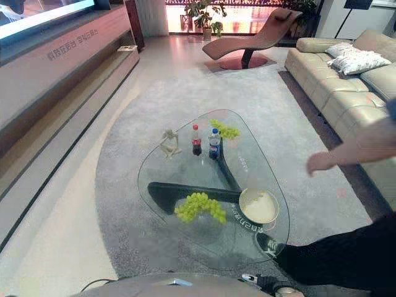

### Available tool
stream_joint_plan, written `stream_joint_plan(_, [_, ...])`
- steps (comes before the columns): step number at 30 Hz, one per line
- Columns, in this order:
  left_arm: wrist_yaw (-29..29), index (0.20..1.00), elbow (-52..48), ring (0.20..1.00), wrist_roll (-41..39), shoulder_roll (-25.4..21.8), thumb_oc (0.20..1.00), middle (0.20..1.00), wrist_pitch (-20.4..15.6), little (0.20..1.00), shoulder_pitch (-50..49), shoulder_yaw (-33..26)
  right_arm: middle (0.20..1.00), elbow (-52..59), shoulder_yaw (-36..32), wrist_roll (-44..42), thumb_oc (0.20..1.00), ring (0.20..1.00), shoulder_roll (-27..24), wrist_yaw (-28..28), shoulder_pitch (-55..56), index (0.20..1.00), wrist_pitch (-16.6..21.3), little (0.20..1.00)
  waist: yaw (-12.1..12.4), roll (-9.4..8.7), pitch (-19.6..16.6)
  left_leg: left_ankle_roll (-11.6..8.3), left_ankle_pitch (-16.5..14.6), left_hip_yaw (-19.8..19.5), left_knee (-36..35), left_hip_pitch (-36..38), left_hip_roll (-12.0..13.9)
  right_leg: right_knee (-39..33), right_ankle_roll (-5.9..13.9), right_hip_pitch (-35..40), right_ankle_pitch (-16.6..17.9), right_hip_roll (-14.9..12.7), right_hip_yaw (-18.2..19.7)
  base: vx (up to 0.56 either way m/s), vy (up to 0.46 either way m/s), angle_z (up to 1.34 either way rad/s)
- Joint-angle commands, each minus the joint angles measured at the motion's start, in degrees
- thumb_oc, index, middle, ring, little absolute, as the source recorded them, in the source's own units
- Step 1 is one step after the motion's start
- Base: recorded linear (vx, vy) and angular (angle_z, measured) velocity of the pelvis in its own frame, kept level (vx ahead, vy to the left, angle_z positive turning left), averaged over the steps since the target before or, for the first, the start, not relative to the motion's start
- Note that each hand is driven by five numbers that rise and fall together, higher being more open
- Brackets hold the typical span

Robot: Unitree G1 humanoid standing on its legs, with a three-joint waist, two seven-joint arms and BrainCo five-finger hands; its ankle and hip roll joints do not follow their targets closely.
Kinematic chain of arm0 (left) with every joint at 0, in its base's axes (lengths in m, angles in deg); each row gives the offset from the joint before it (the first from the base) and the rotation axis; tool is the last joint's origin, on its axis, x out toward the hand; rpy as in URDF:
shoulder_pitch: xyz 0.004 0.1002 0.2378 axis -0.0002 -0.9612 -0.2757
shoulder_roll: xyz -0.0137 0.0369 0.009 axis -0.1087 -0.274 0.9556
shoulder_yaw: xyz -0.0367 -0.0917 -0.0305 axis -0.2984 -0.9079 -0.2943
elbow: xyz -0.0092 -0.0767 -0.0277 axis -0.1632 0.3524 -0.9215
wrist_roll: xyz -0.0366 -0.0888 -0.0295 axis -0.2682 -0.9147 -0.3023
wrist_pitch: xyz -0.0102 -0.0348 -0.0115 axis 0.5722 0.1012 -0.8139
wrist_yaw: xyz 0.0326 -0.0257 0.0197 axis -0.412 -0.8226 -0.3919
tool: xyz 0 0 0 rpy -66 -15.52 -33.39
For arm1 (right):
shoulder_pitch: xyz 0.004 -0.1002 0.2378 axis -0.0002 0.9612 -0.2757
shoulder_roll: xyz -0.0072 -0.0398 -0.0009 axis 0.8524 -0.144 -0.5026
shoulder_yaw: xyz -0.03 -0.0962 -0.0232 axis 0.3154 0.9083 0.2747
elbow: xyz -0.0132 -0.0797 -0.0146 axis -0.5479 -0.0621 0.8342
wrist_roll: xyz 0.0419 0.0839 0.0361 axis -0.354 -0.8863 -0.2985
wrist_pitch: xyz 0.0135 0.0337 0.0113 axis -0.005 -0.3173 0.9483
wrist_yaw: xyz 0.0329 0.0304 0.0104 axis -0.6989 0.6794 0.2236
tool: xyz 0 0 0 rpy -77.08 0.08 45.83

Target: Pick up fruits into the plate

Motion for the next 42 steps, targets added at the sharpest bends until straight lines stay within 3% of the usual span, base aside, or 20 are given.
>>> stream_joint_plan(1, [-2.1,1.000,4.0,1.000,4.1,0.5,1.000,1.000,-2.1,1.000,4.5,-0.8,1.000,-1.8,-1.2,-1.1,1.000,1.000,1.3,0.6,-4.8,1.000,0.8,1.000,0.2,-0.63,5.2,1.64,-12.2,0.9,0.5,7.0,-1.9,1.8,0.41,4.9,-6.6,-1.6,-2.1,0.22,0.035,-0.06])
stream_joint_plan(13, [-5.4,1.000,4.4,1.000,4.9,0.3,1.000,1.000,-3.3,1.000,5.0,-1.9,1.000,-2.1,-1.0,-1.5,1.000,1.000,1.4,0.9,-5.1,1.000,0.8,1.000,0.4,-1.05,6.0,1.53,-12.3,1.0,0.5,6.9,-1.7,2.0,0.41,4.6,-6.6,-1.4,-1.8,0.01,-0.002,0.00])
stream_joint_plan(24, [-7.7,1.000,2.0,1.000,10.6,-0.9,1.000,1.000,-5.8,1.000,8.2,2.7,1.000,-0.4,0.6,-3.1,1.000,1.000,0.1,1.3,-6.8,1.000,0.2,1.000,-0.2,-1.12,8.7,1.43,-11.7,1.4,0.5,5.0,-1.1,2.8,0.59,1.8,-6.4,-1.2,-0.3,-0.01,-0.013,-0.03])
stream_joint_plan(27, [-11.6,1.000,-0.9,1.000,15.8,-2.5,1.000,1.000,-8.6,1.000,12.2,7.3,1.000,1.0,1.9,-4.6,1.000,1.000,-1.5,1.5,-8.8,1.000,0.4,1.000,-1.0,-0.68,11.2,1.29,-10.9,1.7,0.5,2.8,-0.5,3.2,0.58,-1.1,-5.9,-0.9,0.9,-0.12,-0.032,-0.13])
stream_joint_plan(30, [-14.3,1.000,-3.8,1.000,18.0,-3.9,1.000,1.000,-9.1,1.000,16.4,10.9,1.000,2.3,3.1,-6.2,1.000,1.000,-3.1,1.4,-11.3,1.000,1.5,1.000,-2.0,-0.01,14.4,1.18,-9.9,1.7,0.5,0.2,-0.3,3.8,0.45,-4.3,-5.5,-0.5,2.3,-0.18,0.011,-0.12])
stream_joint_plan(32, [-15.1,1.000,-4.8,1.000,19.3,-4.3,1.000,1.000,-9.0,1.000,17.9,11.8,1.000,2.8,3.4,-6.8,1.000,1.000,-3.5,1.3,-12.2,1.000,1.7,1.000,-2.3,0.20,15.5,1.18,-9.5,1.7,0.5,-0.7,-0.3,4.2,0.37,-5.5,-5.3,-0.4,2.7,-0.19,0.046,-0.07])
stream_joint_plan(33, [-16.2,1.000,-6.6,1.000,19.6,-5.7,1.000,1.000,-8.4,1.000,21.9,14.3,1.000,3.5,4.2,-8.0,1.000,1.000,-4.6,1.1,-14.6,1.000,2.5,1.000,-3.1,0.84,18.0,1.15,-8.5,1.6,0.5,-2.8,-0.3,5.2,-0.02,-8.1,-5.1,0.0,3.6,-0.20,0.062,-0.11])
stream_joint_plan(37, [-17.6,1.000,-8.6,1.000,19.6,-8.5,1.000,1.000,-7.2,1.000,29.0,16.9,1.000,4.5,4.8,-10.2,1.000,1.000,-5.7,0.4,-19.2,1.000,2.5,1.000,-4.4,1.70,22.0,1.08,-7.4,1.6,0.5,-5.5,-0.6,6.5,-0.66,-11.6,-4.7,0.7,4.8,-0.15,0.052,-0.17])
stream_joint_plan(41, [-18.3,1.000,-8.7,1.000,21.7,-11.7,1.000,1.000,-6.3,1.000,37.0,19.3,1.000,6.3,5.7,-13.1,1.000,1.000,-7.2,-0.4,-24.9,1.000,1.0,1.000,-5.5,2.18,25.7,0.54,-6.8,1.9,0.9,-8.5,-0.8,7.2,-1.25,-15.1,-4.3,1.3,5.4,-0.11,0.025,-0.18])
stream_joint_plan(42, [-18.4,1.000,-8.6,1.000,21.8,-12.6,1.000,1.000,-5.9,1.000,39.5,20.0,1.000,6.7,6.1,-14.2,1.000,1.000,-7.3,-2.5,-26.6,1.000,-2.3,1.000,-5.9,2.18,26.7,0.42,-6.6,1.9,1.0,-9.4,-0.9,7.4,-1.39,-16.3,-4.2,1.5,5.7,-0.06,-0.006,-0.08])
